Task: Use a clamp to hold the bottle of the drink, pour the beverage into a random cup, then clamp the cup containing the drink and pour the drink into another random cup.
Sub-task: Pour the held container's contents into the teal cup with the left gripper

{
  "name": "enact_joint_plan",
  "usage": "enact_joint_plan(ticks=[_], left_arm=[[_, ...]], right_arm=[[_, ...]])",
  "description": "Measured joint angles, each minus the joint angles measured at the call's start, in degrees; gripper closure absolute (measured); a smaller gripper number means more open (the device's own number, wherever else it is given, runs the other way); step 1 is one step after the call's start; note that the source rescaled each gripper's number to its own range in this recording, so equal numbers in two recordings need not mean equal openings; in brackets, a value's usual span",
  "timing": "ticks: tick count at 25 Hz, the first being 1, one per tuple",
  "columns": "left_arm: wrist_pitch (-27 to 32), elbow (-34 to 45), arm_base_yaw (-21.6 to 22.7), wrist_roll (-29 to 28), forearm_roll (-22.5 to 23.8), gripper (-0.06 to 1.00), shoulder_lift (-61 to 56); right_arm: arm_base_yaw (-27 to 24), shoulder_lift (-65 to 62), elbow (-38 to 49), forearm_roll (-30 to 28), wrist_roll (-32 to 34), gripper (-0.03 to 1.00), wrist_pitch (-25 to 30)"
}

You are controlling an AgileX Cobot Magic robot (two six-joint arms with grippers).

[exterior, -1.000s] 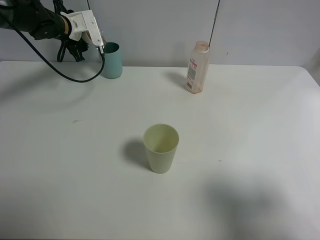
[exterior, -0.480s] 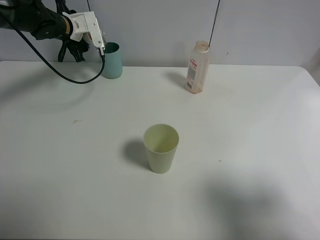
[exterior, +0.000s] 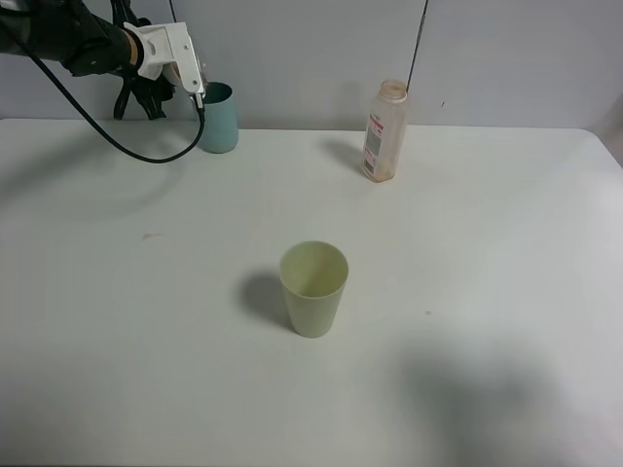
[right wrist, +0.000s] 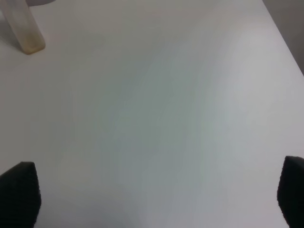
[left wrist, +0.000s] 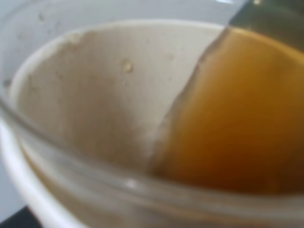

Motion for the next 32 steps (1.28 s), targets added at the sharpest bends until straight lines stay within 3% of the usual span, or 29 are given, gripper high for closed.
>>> enact_joint_plan(ticks=[32], left_arm=[[1.15, -1.63, 0.0, 7.62, -0.34, 0.93, 0.0]], right_arm=[[0.0, 0.0, 0.0, 0.0, 0.0, -0.03, 0.0]])
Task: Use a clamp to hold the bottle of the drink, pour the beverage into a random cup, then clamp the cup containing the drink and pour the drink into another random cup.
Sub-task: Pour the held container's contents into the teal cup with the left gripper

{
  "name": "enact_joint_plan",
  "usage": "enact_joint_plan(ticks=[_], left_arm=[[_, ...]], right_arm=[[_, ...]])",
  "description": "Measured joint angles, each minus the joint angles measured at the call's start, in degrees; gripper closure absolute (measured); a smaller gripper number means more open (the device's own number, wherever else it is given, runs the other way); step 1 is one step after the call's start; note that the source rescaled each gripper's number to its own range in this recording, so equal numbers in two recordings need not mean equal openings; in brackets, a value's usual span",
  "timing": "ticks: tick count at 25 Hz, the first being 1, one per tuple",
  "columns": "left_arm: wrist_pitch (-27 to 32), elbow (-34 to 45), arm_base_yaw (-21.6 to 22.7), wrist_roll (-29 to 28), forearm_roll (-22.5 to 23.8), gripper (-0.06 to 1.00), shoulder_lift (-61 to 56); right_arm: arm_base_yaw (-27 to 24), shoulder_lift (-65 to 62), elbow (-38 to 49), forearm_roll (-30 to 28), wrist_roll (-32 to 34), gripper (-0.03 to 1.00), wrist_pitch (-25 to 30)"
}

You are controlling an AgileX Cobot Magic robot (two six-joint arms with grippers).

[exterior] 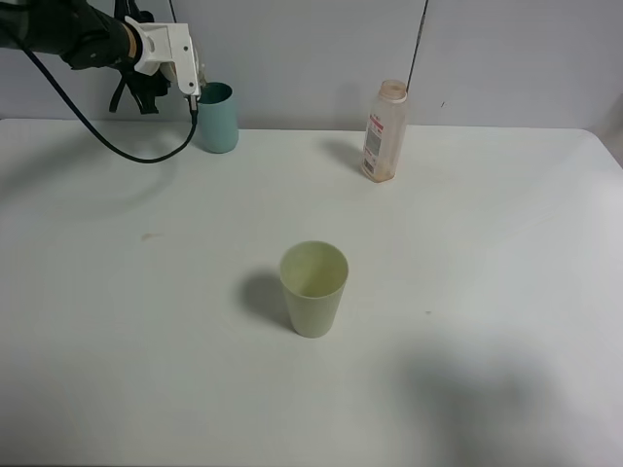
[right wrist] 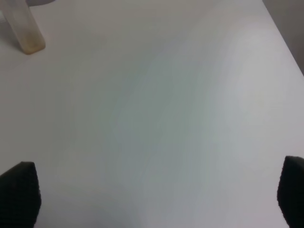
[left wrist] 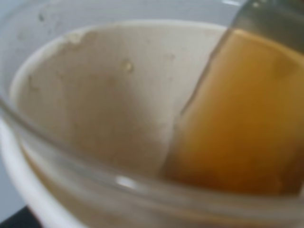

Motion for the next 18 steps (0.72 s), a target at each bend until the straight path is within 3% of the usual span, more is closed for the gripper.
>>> enact_joint_plan(ticks=[18], left_arm=[[0.0, 0.0, 0.0, 6.83, -2.31, 0.93, 0.0]], right_arm=[[0.0, 0.0, 0.0, 0.0, 0.0, -0.03, 0.0]])
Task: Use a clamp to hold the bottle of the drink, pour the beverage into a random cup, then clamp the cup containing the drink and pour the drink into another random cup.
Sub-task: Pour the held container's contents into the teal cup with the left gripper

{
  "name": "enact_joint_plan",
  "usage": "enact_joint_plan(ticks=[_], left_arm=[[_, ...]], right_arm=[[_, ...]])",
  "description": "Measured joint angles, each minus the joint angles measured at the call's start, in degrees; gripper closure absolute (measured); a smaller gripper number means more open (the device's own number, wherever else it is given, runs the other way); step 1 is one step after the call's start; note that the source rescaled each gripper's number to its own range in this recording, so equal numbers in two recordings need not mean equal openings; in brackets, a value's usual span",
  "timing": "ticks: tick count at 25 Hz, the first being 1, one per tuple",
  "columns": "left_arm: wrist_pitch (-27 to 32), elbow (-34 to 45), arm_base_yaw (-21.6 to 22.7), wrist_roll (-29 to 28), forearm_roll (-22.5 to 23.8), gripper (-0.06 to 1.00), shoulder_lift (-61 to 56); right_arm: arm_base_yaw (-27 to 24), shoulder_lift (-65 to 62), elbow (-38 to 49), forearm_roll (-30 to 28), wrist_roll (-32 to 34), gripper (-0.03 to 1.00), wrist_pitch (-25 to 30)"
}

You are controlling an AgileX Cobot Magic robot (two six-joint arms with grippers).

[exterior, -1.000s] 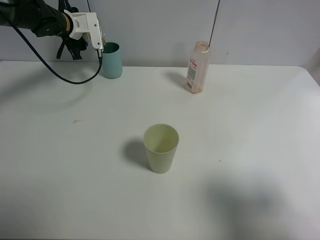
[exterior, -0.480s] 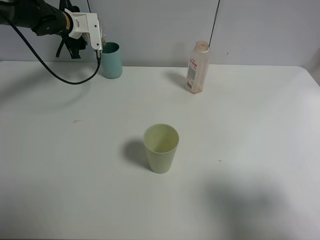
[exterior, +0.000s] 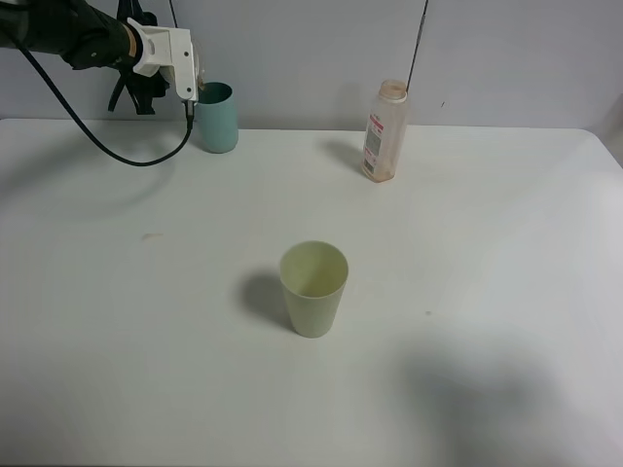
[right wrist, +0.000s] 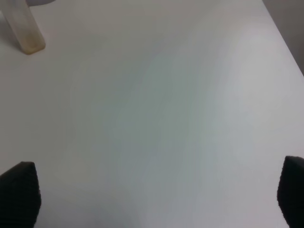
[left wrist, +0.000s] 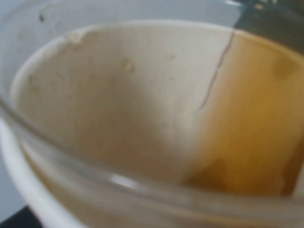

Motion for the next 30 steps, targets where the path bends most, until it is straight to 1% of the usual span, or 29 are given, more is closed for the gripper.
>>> enact_joint_plan(ticks=[7, 11, 14, 21, 25, 30], left_arm=[[-0.05, 0.0, 0.0, 3.09, -0.06, 0.93, 0.0], [-0.1, 0.0, 0.0, 3.66, -0.11, 0.93, 0.0], [-0.16, 0.0, 0.0, 5.47, -1.17, 0.93, 0.0], [-0.58, 0.0, 0.0, 6.28, -1.67, 0.93, 0.0], [-1.38, 0.0, 0.0, 7.77, -1.68, 0.93, 0.0], [-2.22, -1.27, 0.0, 8.03, -2.11, 0.93, 0.0]], right_arm=[[0.0, 0.0, 0.0, 0.0, 0.0, -0.03, 0.0], [0.0, 0.0, 0.0, 0.0, 0.0, -0.03, 0.0], [0.0, 0.0, 0.0, 0.0, 0.0, -0.03, 0.0], [0.0, 0.0, 0.0, 0.0, 0.0, -0.03, 0.0], [0.0, 0.0, 0.0, 0.0, 0.0, -0.03, 0.0], [0.0, 0.0, 0.0, 0.0, 0.0, -0.03, 0.0]])
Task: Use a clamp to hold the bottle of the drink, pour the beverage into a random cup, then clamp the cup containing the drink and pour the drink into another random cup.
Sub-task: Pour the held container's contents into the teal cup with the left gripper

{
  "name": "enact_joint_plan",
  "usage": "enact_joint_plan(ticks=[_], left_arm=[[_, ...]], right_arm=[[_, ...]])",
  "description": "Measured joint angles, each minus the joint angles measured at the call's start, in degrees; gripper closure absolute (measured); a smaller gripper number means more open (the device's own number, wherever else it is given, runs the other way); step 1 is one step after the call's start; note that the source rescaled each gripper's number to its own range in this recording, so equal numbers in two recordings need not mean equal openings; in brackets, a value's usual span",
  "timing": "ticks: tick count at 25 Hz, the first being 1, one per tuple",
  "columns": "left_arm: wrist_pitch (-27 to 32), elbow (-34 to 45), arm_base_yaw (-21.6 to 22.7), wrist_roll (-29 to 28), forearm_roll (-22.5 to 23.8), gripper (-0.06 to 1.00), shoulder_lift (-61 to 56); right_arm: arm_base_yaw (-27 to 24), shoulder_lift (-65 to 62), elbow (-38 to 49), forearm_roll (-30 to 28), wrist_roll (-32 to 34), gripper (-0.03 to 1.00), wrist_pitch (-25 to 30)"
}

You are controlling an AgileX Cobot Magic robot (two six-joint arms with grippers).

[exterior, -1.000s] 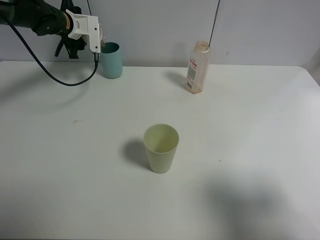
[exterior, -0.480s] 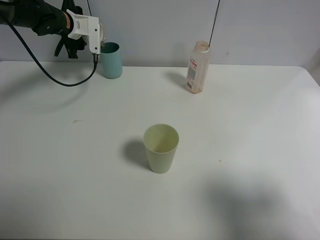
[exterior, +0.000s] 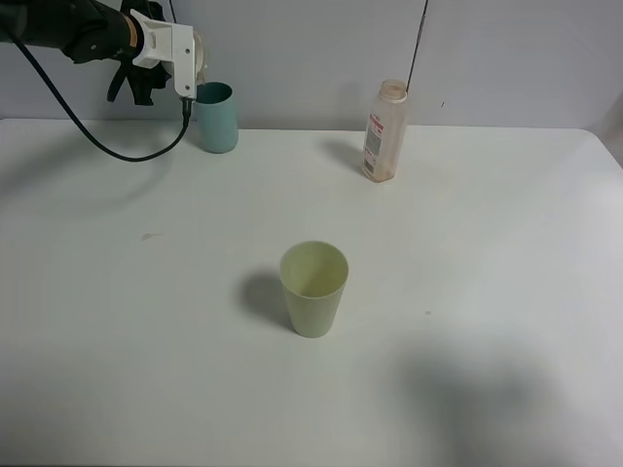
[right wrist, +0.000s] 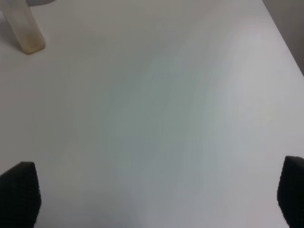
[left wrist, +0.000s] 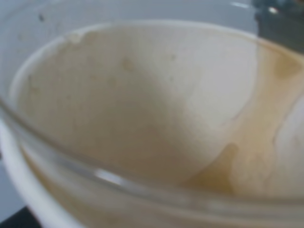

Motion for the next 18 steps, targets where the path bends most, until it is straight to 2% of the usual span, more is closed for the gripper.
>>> enact_joint_plan(ticks=[4, 9, 18], left_arm=[[-0.24, -0.14, -0.08, 0.64, -0.07, 0.93, 0.0], [-0.24, -0.14, -0.85, 5.44, -0.74, 0.93, 0.0], [-0.35, -0.14, -1.04, 7.51, -1.01, 0.93, 0.0]], right_arm=[[0.0, 0.0, 0.0, 0.0, 0.0, -0.03, 0.0], [0.0, 0.0, 0.0, 0.0, 0.0, -0.03, 0.0], [0.0, 0.0, 0.0, 0.0, 0.0, -0.03, 0.0]])
